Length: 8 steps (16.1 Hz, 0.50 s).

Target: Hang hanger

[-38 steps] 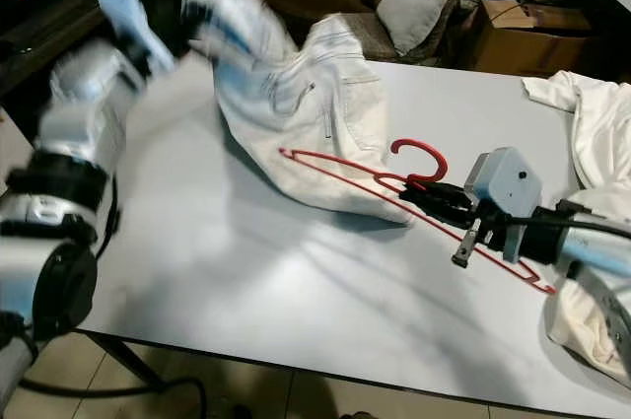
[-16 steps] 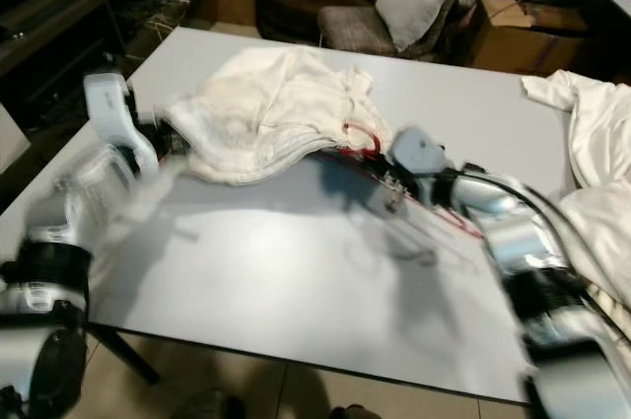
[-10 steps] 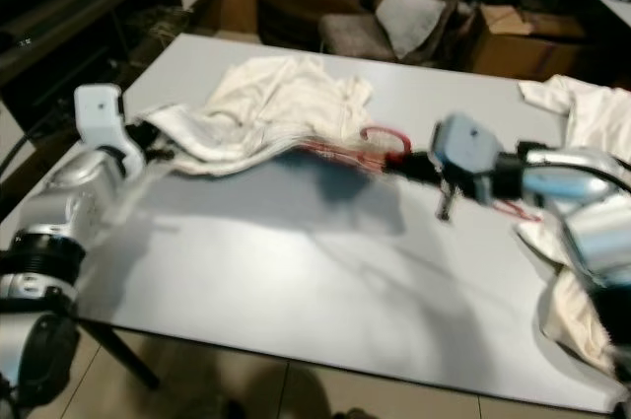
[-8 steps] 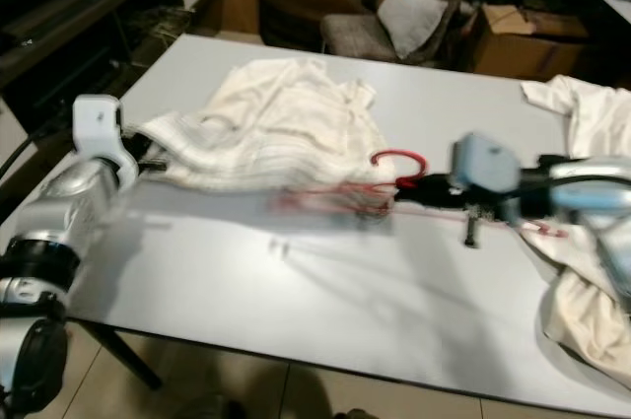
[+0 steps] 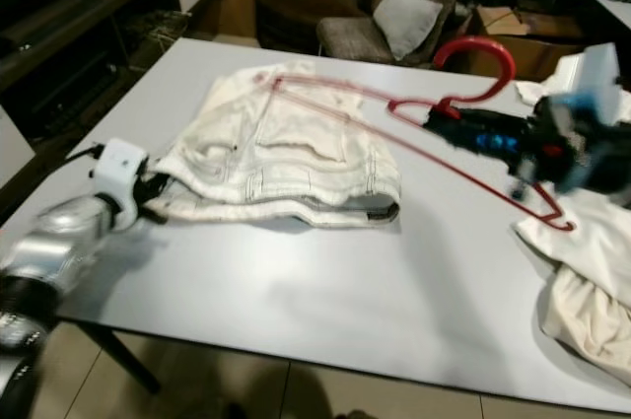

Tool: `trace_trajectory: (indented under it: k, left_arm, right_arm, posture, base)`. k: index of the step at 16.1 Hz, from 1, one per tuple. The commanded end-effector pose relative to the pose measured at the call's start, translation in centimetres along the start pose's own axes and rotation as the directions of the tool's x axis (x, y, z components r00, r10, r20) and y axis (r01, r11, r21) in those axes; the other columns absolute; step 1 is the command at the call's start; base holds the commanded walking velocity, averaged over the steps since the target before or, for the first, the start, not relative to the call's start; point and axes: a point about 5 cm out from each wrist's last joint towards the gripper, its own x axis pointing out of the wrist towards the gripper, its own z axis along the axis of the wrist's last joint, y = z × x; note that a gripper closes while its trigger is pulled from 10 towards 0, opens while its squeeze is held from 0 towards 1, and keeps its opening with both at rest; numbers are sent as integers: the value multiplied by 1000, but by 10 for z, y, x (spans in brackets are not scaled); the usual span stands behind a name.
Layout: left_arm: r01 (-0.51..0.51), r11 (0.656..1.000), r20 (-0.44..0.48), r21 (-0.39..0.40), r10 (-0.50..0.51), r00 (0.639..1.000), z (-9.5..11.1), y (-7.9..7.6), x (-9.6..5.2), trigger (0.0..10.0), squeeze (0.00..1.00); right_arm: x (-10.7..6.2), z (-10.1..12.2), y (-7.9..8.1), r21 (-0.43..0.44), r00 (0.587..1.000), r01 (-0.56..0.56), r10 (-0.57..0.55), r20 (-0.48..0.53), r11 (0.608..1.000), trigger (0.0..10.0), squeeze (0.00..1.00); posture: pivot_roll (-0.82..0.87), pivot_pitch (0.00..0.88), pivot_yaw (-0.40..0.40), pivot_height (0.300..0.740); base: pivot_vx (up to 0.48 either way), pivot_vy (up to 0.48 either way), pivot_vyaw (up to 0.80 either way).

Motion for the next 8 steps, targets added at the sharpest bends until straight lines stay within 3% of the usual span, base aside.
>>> trace_trajectory:
  k: [1,3,4,6,8]
  left_arm:
    - [79,997,-33,20,-79,996,3,8,-15,10000,1000]
    - [189,982,-154,20,-183,971,-5,18,-38,10000,1000]
    - [223,974,-169,44,-213,962,-5,22,-46,10000,1000]
    - [365,926,-250,96,-332,909,-8,25,-67,10000,1000]
    - [510,856,-244,87,-478,844,-1,18,-86,10000,1000]
  right_arm:
    - [3,-11,-3,74,992,124,-123,-16,990,10000,0]
    - [12,-26,2,126,981,194,-190,-47,973,10000,0]
    - [15,-31,3,172,974,228,-222,-54,958,10000,0]
    - [20,-38,9,231,956,292,-289,-47,928,10000,0]
    - [27,-42,15,273,934,349,-355,-29,896,10000,0]
  posture:
    - [-74,0,20,740]
    - [-64,0,18,740]
    - [-62,0,19,740]
    - [-63,0,19,740]
    - [-63,0,7,740]
  base:
    - [0,0,0]
    - [0,0,0]
    - [0,0,0]
    - [0,0,0]
    - [0,0,0]
